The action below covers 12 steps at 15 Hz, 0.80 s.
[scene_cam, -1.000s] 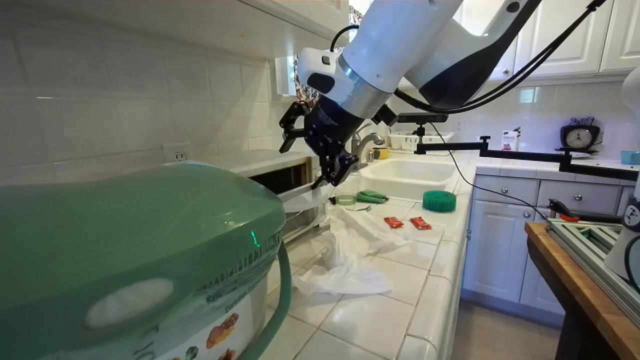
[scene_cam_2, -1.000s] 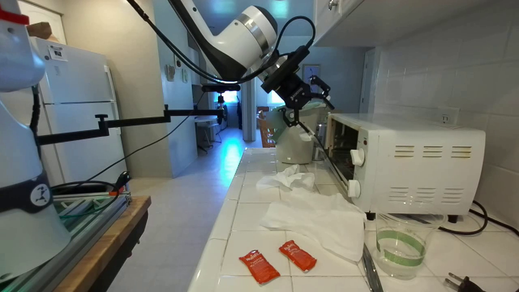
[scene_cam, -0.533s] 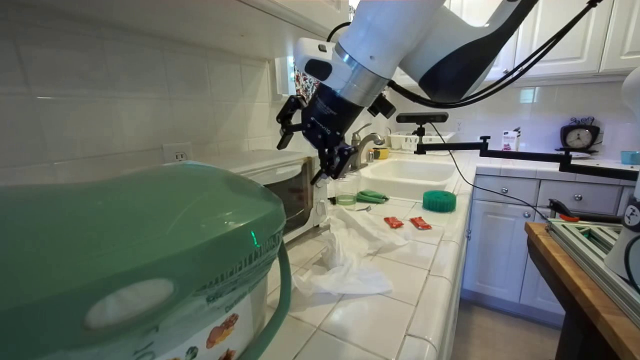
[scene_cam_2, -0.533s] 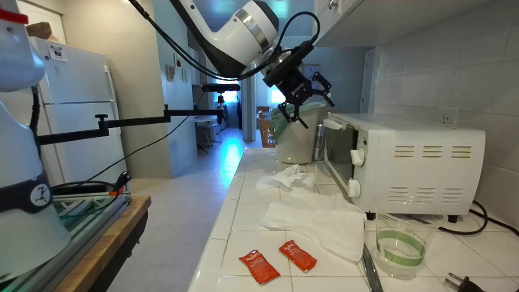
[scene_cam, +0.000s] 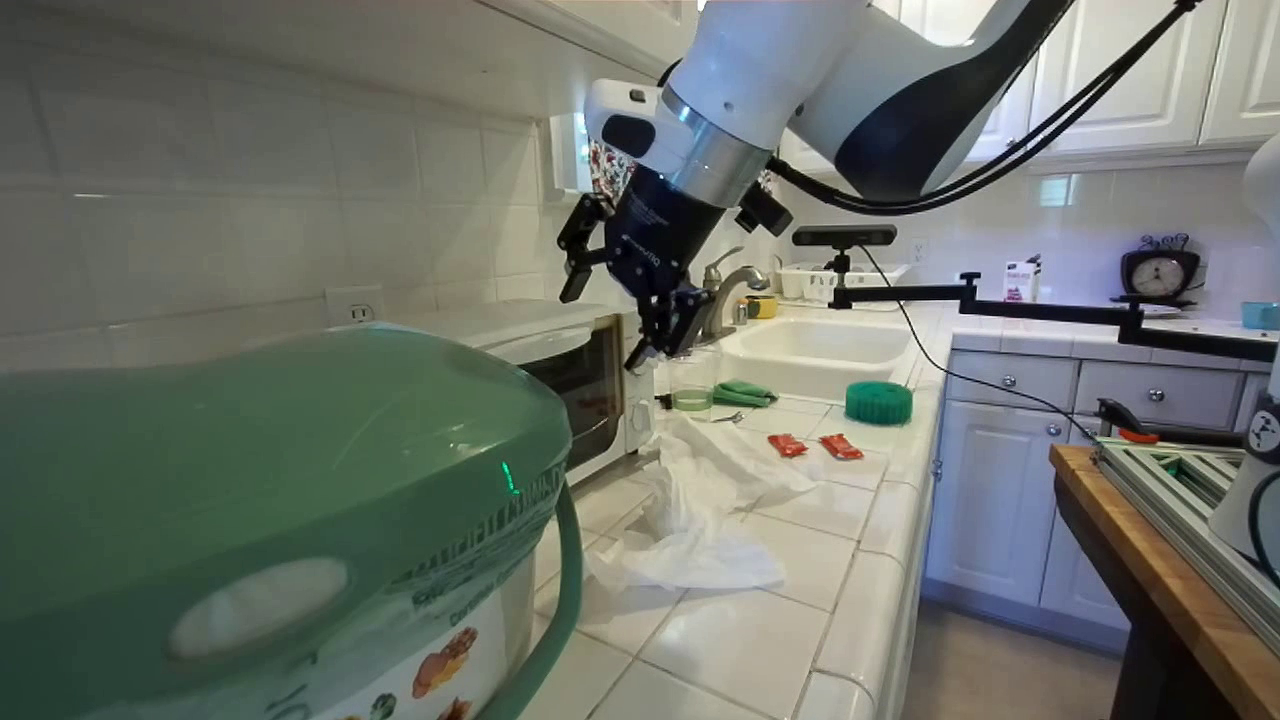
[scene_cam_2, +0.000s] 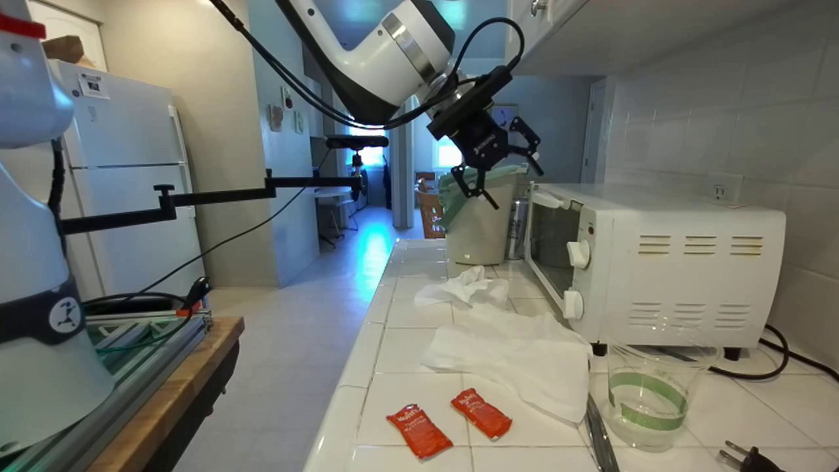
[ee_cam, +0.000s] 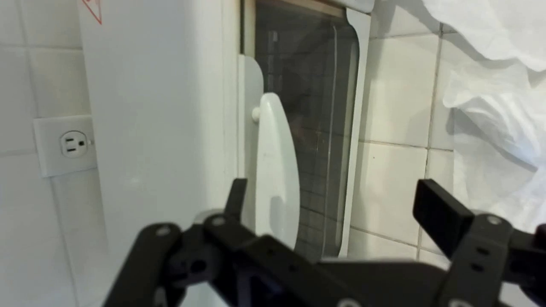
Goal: Close the oven door
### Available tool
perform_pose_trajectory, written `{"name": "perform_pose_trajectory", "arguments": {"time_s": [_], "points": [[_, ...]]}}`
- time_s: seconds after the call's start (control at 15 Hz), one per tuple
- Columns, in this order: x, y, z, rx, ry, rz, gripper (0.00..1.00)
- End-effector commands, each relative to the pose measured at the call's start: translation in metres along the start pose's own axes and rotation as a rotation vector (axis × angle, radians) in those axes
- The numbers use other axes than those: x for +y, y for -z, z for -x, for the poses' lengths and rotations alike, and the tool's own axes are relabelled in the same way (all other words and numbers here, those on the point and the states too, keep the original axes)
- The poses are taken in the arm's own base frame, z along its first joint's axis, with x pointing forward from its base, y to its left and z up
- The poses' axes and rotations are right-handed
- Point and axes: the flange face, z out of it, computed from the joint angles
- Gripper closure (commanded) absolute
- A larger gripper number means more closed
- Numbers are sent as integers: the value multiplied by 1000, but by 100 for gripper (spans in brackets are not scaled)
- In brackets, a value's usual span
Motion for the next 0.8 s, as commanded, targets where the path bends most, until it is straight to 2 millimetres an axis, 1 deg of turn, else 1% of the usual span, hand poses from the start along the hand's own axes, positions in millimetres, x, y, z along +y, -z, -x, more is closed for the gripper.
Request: {"name": "perform_pose_trajectory", "arguments": {"time_s": [0.0,0.13,0.4,0.53,0.73], "points": [[-2,18,-10,17,-79,-101,0],[-5,33,-19,16,-143,-170,0],[-20,65,-39,17,-237,-346,0],[-22,86,-41,39,-291,-421,0],[-16,113,-34,45,-373,-479,0]]}}
